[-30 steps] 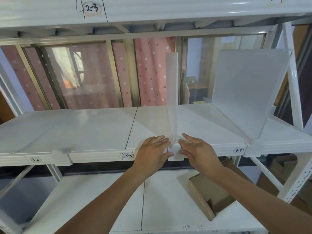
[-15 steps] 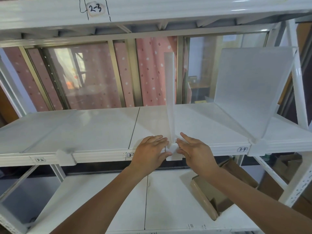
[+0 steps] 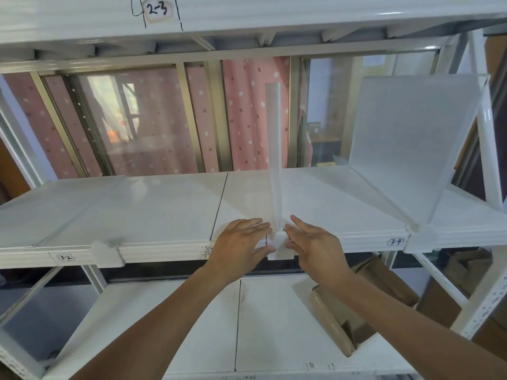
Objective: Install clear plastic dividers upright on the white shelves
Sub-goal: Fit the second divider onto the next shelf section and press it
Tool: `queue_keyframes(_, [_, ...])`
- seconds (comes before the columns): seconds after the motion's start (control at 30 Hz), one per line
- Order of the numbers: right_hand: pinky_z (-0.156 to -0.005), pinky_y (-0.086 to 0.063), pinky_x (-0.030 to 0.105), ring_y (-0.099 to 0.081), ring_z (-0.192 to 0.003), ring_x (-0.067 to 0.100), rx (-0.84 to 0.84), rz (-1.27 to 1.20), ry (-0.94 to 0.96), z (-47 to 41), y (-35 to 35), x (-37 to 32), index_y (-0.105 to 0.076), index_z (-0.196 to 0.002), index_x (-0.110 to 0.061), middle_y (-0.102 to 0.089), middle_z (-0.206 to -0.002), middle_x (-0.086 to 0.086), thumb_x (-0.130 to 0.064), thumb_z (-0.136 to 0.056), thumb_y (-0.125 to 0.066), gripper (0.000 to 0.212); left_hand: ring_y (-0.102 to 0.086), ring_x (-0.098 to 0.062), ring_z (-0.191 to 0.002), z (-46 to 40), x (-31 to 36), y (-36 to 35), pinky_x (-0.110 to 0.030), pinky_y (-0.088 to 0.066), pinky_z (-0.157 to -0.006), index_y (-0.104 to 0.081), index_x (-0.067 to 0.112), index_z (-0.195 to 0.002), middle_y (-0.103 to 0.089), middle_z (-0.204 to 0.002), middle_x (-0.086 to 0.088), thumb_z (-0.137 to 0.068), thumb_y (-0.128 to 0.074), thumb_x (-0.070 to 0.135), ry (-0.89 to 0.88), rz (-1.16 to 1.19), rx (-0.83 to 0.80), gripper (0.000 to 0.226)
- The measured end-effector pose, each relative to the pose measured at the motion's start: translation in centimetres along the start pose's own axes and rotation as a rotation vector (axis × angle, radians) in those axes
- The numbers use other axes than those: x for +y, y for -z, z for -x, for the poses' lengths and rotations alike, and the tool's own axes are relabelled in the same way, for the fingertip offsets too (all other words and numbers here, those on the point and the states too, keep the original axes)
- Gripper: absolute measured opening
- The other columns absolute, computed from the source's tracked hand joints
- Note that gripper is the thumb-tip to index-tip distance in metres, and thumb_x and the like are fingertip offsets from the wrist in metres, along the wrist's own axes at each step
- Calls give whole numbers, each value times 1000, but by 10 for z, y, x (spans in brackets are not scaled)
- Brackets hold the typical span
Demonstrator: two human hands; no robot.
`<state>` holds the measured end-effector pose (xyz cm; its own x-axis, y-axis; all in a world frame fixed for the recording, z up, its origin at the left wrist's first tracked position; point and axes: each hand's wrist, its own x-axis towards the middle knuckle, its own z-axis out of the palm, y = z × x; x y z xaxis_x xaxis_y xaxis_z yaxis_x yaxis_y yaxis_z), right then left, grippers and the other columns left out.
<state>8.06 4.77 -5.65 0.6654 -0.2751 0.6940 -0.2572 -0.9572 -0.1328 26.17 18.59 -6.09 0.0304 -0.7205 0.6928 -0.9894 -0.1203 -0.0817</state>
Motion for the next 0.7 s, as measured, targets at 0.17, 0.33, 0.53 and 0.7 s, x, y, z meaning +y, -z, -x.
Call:
queue_keyframes(0.17, [-64, -62, 33, -75, -93, 22, 5, 0, -8, 0, -1, -2, -76, -109, -17, -69, -129, 5, -8, -70, -89, 42, -65, -16, -124, 1, -3, 2, -37, -48, -106, -76, 16, -123, -73, -128, 5, -90, -76, 50, 9, 5, -29, 47])
queue_keyframes(0.33, [-63, -62, 34, -75, -95, 20, 12, -21, -18, -2, -6, -6, -75, -106, -19, -70, -128, 3, -7, -73, -87, 37, -62, -12, -127, 2, -6, 6, -37, -48, -107, -76, 18, -123, -72, -129, 8, -91, -66, 55, 13, 6, -55, 50])
queue_keyframes(0.53, [-60, -61, 31, -76, -90, 18, 24, -14, -19, -4, -8, -12, -75, -106, -18, -71, -126, 3, -7, -70, -89, 40, -61, -12, -129, 4, -12, 9, -38, -47, -109, -75, 19, -127, -71, -132, 8, -93, -59, 59, 32, 22, -92, 54])
queue_keyframes(0.7, [-56, -61, 31, -76, -86, 19, 7, -4, -26, -6, -10, -18, -75, -105, -18, -71, -125, 3, -6, -67, -90, 42, -60, -11, -130, 7, -16, 12, -36, -47, -108, -74, 20, -127, -70, -133, 9, -94, -54, 61, 31, 28, -90, 56])
